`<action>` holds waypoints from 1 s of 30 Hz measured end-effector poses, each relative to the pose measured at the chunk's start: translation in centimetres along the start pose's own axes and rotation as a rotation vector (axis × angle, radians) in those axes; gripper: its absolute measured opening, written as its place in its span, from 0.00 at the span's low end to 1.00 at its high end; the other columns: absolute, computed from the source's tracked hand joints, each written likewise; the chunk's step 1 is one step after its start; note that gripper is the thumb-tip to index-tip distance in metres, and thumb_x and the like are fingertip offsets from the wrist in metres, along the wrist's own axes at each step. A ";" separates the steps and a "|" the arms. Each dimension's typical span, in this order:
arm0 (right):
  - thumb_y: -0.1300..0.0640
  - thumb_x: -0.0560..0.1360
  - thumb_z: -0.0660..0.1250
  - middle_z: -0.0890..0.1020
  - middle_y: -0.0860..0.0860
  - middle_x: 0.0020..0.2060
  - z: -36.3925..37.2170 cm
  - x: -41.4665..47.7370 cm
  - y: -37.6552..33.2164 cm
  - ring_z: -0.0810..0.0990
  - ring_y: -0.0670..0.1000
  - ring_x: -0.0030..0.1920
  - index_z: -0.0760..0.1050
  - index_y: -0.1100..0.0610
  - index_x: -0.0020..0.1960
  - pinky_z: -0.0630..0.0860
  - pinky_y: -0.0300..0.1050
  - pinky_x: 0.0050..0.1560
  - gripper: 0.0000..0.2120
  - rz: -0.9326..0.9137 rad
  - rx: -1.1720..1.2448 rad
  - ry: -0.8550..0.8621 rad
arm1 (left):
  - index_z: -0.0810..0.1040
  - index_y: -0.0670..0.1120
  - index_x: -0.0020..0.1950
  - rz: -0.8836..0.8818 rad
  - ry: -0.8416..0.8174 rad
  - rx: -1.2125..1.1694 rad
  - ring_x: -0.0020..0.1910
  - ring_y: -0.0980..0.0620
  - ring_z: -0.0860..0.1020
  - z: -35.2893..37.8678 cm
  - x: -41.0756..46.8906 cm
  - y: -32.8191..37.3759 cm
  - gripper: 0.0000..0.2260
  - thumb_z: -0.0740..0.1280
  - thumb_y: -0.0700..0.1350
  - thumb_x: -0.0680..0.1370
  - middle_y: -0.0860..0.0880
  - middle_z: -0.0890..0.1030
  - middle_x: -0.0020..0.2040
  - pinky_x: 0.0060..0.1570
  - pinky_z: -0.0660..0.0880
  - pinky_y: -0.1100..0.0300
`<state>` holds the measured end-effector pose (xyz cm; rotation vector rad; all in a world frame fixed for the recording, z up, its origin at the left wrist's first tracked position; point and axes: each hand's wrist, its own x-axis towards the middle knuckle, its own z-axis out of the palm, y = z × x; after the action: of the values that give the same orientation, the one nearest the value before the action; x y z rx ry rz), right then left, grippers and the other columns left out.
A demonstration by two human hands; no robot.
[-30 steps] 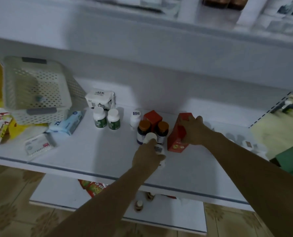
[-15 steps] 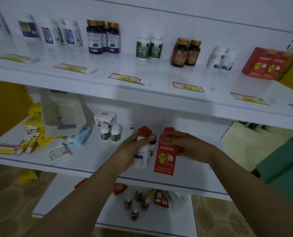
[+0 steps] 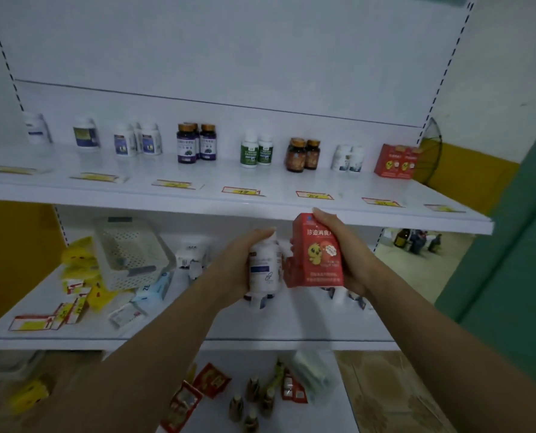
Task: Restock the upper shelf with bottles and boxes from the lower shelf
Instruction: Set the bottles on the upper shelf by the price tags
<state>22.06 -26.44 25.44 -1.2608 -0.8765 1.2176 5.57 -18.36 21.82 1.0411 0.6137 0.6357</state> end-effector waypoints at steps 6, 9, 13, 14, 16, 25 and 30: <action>0.43 0.74 0.64 0.84 0.54 0.32 3.7 -3.6 -1.6 0.83 0.52 0.31 0.78 0.57 0.42 0.80 0.47 0.42 0.17 -0.067 0.030 0.046 | 0.74 0.44 0.46 0.086 -0.119 0.034 0.33 0.49 0.80 1.1 -4.1 2.6 0.08 0.66 0.48 0.76 0.46 0.80 0.36 0.41 0.79 0.55; 0.44 0.75 0.63 0.84 0.53 0.30 4.8 -4.5 -2.1 0.83 0.51 0.29 0.77 0.56 0.42 0.80 0.46 0.40 0.15 -0.089 -0.010 0.048 | 0.70 0.44 0.53 0.136 -0.074 0.049 0.31 0.50 0.79 1.3 -5.2 3.7 0.13 0.68 0.49 0.75 0.46 0.79 0.35 0.34 0.79 0.58; 0.45 0.75 0.64 0.85 0.54 0.34 5.5 -5.2 -3.3 0.83 0.52 0.32 0.77 0.56 0.44 0.79 0.50 0.48 0.14 -0.131 -0.030 0.030 | 0.69 0.44 0.50 0.195 -0.076 0.087 0.29 0.51 0.78 1.5 -6.0 5.0 0.11 0.67 0.49 0.76 0.48 0.79 0.31 0.31 0.78 0.60; 0.45 0.74 0.64 0.85 0.54 0.35 5.6 -5.3 -3.6 0.84 0.52 0.33 0.77 0.56 0.45 0.79 0.51 0.50 0.14 -0.140 -0.036 0.025 | 0.70 0.44 0.48 0.196 -0.075 0.088 0.28 0.51 0.78 1.5 -6.2 5.4 0.10 0.67 0.49 0.76 0.48 0.79 0.31 0.31 0.78 0.61; 0.44 0.74 0.65 0.85 0.55 0.39 5.7 -5.6 -4.3 0.84 0.52 0.35 0.77 0.57 0.49 0.79 0.51 0.51 0.16 -0.162 -0.055 0.011 | 0.71 0.44 0.48 0.197 -0.059 0.090 0.28 0.51 0.78 1.9 -6.4 6.2 0.09 0.67 0.49 0.76 0.47 0.79 0.31 0.32 0.78 0.61; 0.42 0.74 0.64 0.85 0.54 0.38 4.4 -6.9 -5.8 0.84 0.52 0.36 0.76 0.55 0.50 0.80 0.48 0.46 0.16 -0.210 -0.144 0.033 | 0.71 0.42 0.55 0.260 -0.116 0.114 0.34 0.49 0.79 4.4 -6.2 6.9 0.13 0.68 0.48 0.76 0.45 0.80 0.38 0.42 0.78 0.54; 0.44 0.76 0.63 0.85 0.53 0.35 2.2 -7.6 -6.9 0.84 0.50 0.33 0.77 0.54 0.47 0.81 0.43 0.40 0.14 -0.261 -0.163 0.077 | 0.73 0.39 0.62 0.266 -0.195 0.145 0.44 0.45 0.78 6.9 -4.3 7.0 0.19 0.68 0.48 0.76 0.41 0.80 0.47 0.52 0.76 0.48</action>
<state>19.73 -32.65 33.61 -1.2677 -1.0644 0.9001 6.45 -22.94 31.47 1.3169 0.3565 0.7178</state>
